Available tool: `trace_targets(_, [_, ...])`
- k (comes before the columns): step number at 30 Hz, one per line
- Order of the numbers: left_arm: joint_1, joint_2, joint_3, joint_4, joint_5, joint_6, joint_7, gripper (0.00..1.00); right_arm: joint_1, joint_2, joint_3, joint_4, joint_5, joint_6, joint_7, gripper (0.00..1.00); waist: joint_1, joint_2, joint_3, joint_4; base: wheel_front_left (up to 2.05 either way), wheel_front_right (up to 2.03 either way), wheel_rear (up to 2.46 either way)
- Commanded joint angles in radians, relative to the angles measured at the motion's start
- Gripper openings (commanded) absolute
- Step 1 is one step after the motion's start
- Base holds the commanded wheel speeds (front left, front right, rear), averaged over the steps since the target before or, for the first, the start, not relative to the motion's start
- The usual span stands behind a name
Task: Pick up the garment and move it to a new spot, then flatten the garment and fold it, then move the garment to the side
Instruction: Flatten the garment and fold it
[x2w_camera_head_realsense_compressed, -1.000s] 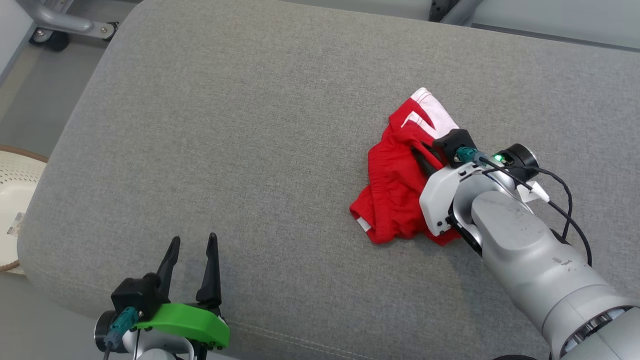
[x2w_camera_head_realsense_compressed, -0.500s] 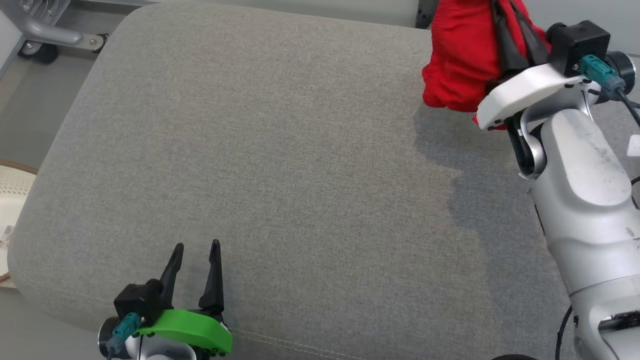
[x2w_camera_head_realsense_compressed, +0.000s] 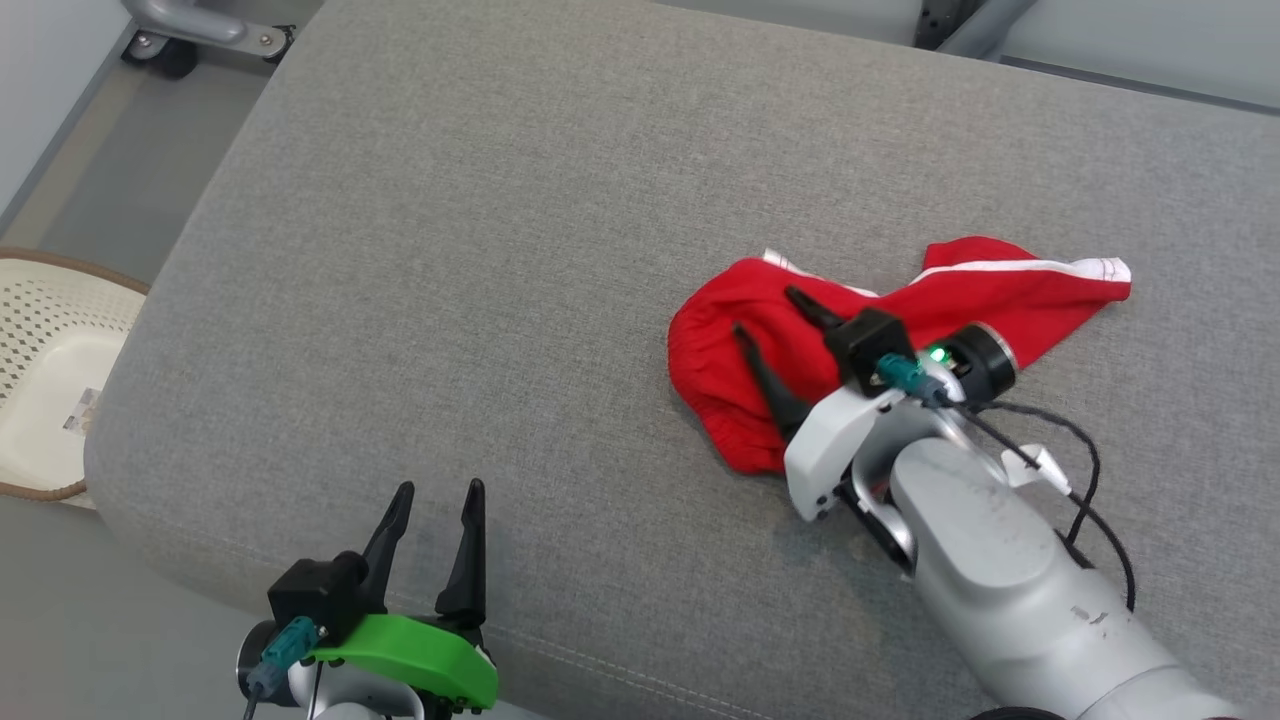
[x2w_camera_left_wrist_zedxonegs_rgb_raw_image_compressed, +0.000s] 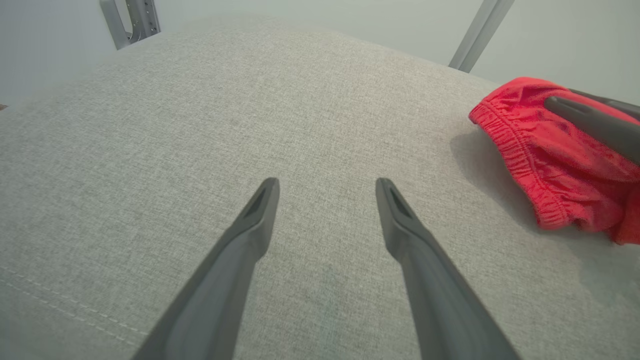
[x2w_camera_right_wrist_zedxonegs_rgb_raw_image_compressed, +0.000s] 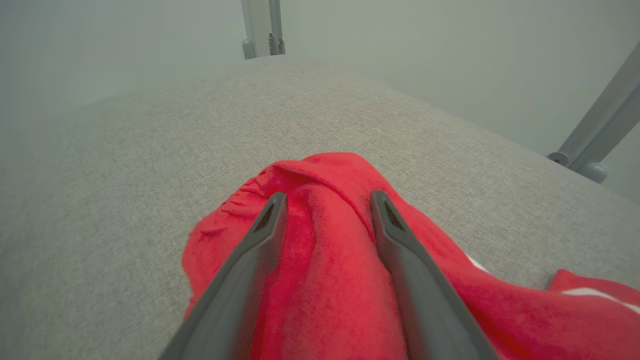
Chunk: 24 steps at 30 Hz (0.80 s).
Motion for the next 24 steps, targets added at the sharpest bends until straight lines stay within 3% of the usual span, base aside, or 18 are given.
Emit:
trace_targets(1, [-0.003, 0.002, 0.005, -0.001, -0.003, -0.005, 0.0, 1.0, 0.017, -0.002, 0.024, 0.0, 0.033, -0.001, -0.002, 1.0, 0.0, 0.0, 0.009, 0.019, 0.0, 0.0, 0.0])
trace_targets(6, [0.017, 0.002, 0.028, -0.006, 0.002, 0.002, 0.0, 1.0, 0.058, -0.003, 0.196, -0.027, 0.184, -0.002, -0.002, 1.0, 0.0, 0.0, -0.008, -0.005, 0.0, 0.0, 0.0])
trace_targets(10, [0.015, 0.002, 0.042, -0.024, 0.015, 0.005, 0.0, 1.0, 0.083, -0.032, 0.244, -0.11, 0.304, -0.002, -0.002, 1.0, 0.0, 0.0, -0.035, -0.07, 0.0, 0.0, 0.0])
trace_targets(16, [0.008, 0.002, 0.046, -0.032, 0.022, 0.006, 0.0, 1.0, 0.115, -0.086, 0.162, -0.171, 0.342, -0.001, -0.002, 1.0, 0.0, 0.0, -0.054, -0.121, 0.0, 0.0, 0.0])
trace_targets(24, [0.0, 0.002, 0.04, -0.036, 0.023, 0.001, 0.0, 1.0, 0.072, -0.144, -0.006, -0.088, 0.304, -0.001, -0.002, 1.0, 0.0, 0.0, -0.022, -0.124, 0.0, 0.0, 0.0])
